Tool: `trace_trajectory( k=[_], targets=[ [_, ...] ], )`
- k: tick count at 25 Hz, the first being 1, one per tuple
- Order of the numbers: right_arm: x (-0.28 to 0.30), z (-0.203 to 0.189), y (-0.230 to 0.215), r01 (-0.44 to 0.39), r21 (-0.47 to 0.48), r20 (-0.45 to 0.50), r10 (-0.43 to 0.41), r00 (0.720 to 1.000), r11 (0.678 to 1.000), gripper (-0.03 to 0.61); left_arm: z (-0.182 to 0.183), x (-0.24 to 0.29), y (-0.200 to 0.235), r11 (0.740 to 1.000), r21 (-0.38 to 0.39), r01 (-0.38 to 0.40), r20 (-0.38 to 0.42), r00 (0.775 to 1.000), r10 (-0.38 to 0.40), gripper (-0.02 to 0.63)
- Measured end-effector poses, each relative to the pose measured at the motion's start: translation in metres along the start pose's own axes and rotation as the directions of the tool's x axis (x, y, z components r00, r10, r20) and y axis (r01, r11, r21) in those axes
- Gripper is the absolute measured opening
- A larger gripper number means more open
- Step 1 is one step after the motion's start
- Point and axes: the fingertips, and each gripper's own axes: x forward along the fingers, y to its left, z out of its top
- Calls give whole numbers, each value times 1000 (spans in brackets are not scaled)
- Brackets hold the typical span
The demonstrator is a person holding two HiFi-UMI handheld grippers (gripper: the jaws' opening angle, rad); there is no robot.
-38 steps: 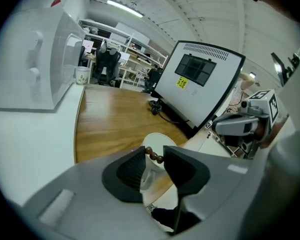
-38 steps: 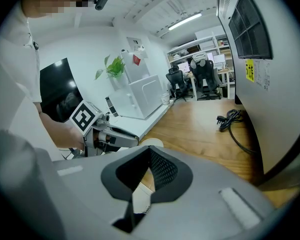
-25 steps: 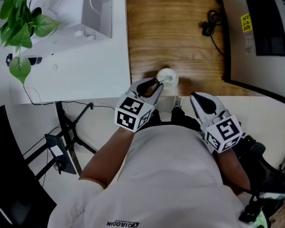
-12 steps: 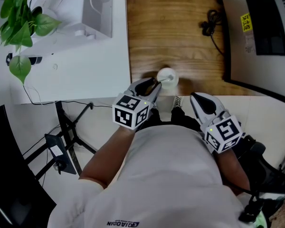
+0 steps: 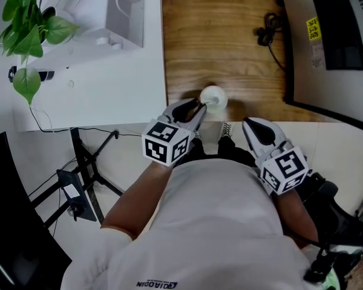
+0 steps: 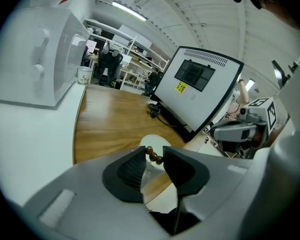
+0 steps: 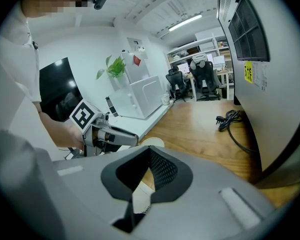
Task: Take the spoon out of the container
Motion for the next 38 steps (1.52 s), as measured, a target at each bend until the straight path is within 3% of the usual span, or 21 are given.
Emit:
trace_trajectory(
  k=[18,38],
  targets=[
    [-5,11,4,18,-22,26,-17,1000,1000,8,23,-15,-12,998,61,13,71,997,-17,107],
    [-12,34,63,164,-39,146,-157,977,986,8,50,-103,-33,969,197,152,182,965,-189,107]
  ],
)
